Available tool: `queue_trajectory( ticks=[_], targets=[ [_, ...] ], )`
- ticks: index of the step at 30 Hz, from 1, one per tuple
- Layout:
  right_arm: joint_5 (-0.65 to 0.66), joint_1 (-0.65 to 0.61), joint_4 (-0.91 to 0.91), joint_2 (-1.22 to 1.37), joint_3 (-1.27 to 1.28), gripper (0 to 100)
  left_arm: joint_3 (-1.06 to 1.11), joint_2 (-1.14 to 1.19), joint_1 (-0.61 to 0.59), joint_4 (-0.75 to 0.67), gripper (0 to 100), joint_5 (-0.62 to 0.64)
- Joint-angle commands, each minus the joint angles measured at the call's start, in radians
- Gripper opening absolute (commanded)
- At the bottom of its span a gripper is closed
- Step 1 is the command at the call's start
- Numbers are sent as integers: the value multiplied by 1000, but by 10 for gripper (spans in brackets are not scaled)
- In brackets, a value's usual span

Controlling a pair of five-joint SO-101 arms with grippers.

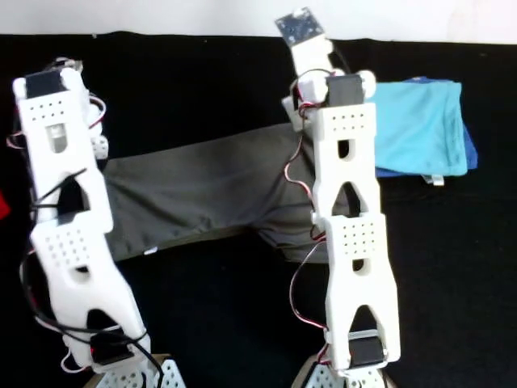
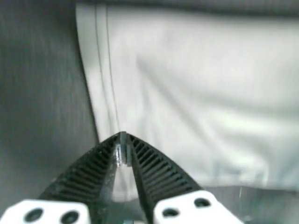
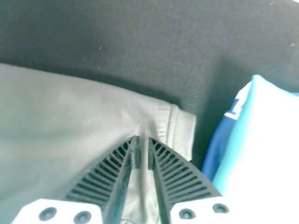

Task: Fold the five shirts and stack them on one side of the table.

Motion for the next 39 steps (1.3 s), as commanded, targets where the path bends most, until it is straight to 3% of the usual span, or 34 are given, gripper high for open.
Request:
queue_trajectory(
  ticks=[1, 7, 14, 17, 23, 29, 33, 39],
  targets=[
    [-18, 21, 19, -28, -47, 43, 355, -271, -10, -68, 9, 3],
    [-83, -13, 21, -314, 263, 43, 921, -481, -24, -410, 9, -37],
    [-81, -101, -2, -796, 1132, 41, 1317, -610, -77, -760, 9, -32],
    [-81, -160, -113, -931, 1478, 41, 1422, -627, -77, -868, 9, -32],
    [-81, -268, -481, -1078, 2031, 41, 1446, -648, -76, -896, 8, -31],
    [-81, -263, -753, -1078, 2236, 41, 1457, -647, -76, -899, 8, 77],
    [-81, -274, -796, -1078, 2272, 41, 1460, -648, -76, -910, 8, 77],
    [-81, -341, -679, -1096, 2236, 41, 1460, -648, -76, -911, 8, 78]
  ],
)
